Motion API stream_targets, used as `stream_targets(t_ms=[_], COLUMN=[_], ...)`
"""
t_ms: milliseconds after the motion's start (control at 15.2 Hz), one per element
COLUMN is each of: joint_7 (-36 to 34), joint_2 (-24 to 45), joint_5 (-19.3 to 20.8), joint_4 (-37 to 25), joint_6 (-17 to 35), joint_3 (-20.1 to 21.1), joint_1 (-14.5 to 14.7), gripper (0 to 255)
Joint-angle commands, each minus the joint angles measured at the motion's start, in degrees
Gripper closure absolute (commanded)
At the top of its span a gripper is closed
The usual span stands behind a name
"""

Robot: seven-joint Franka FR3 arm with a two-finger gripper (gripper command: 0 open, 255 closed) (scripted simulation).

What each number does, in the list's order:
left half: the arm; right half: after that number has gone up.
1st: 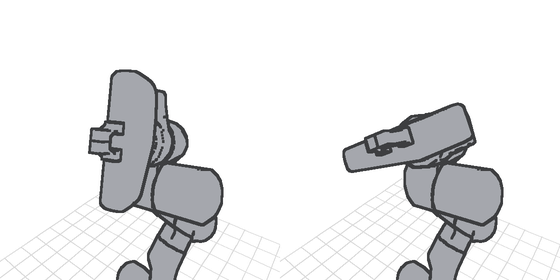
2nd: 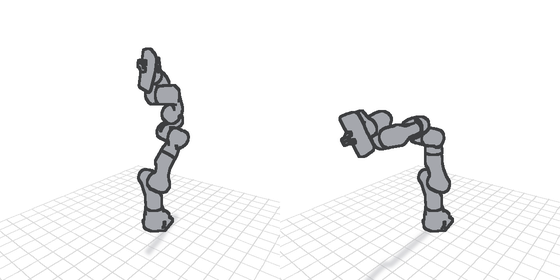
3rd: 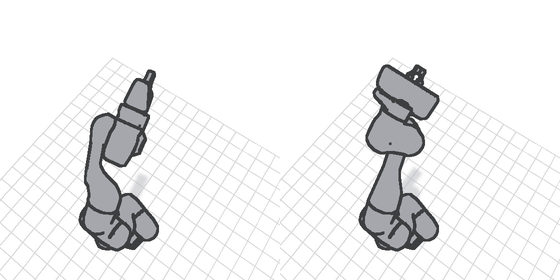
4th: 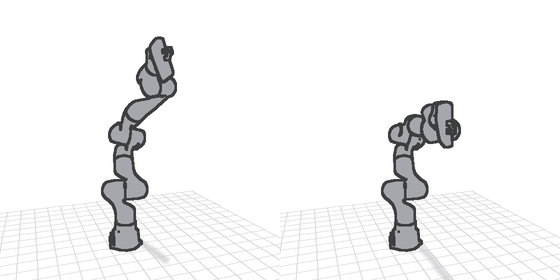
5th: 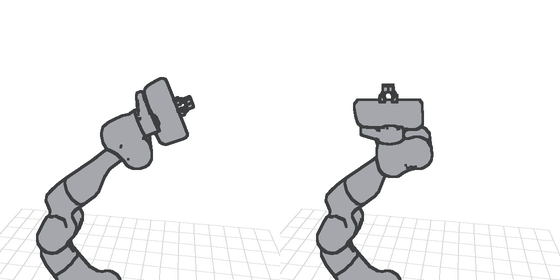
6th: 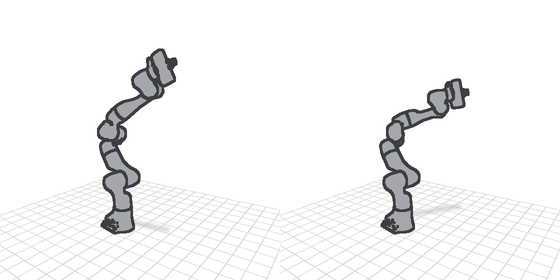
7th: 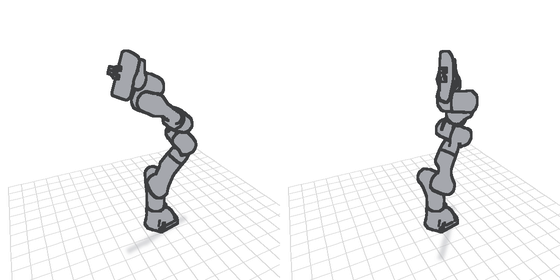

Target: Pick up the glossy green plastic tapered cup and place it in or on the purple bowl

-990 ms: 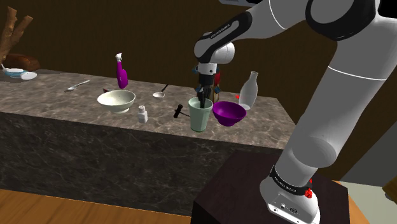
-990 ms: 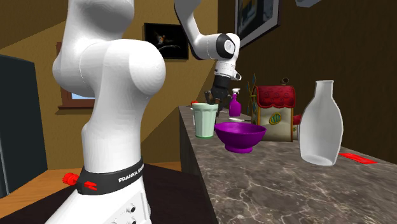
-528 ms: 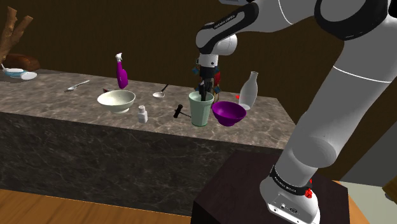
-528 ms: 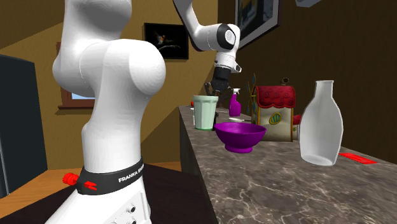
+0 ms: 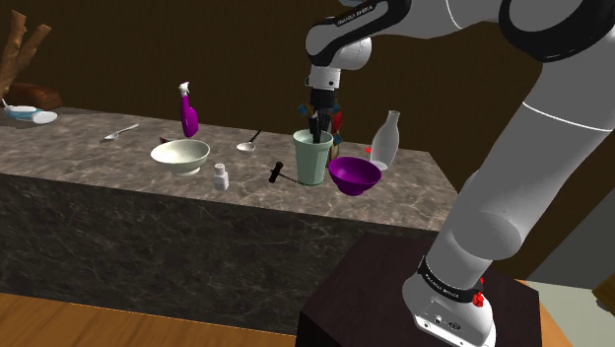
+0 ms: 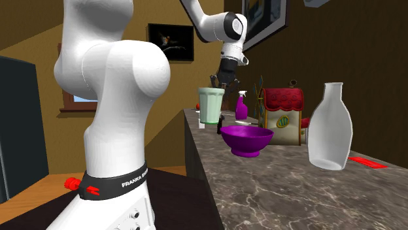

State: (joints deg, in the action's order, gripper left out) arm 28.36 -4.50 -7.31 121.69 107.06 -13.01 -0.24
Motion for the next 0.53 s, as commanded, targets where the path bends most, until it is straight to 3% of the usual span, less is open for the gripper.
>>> stream_targets(t_ms=[0, 462], joint_7=[-0.2, -1.1], joint_2=[-0.5, -1.7], joint_5=[0.2, 0.6], joint_4=[-1.2, -5.3], joint_6=[-1.6, -6.9], joint_3=[0.0, 0.1], joint_1=[0.0, 0.0], gripper=[255, 255])
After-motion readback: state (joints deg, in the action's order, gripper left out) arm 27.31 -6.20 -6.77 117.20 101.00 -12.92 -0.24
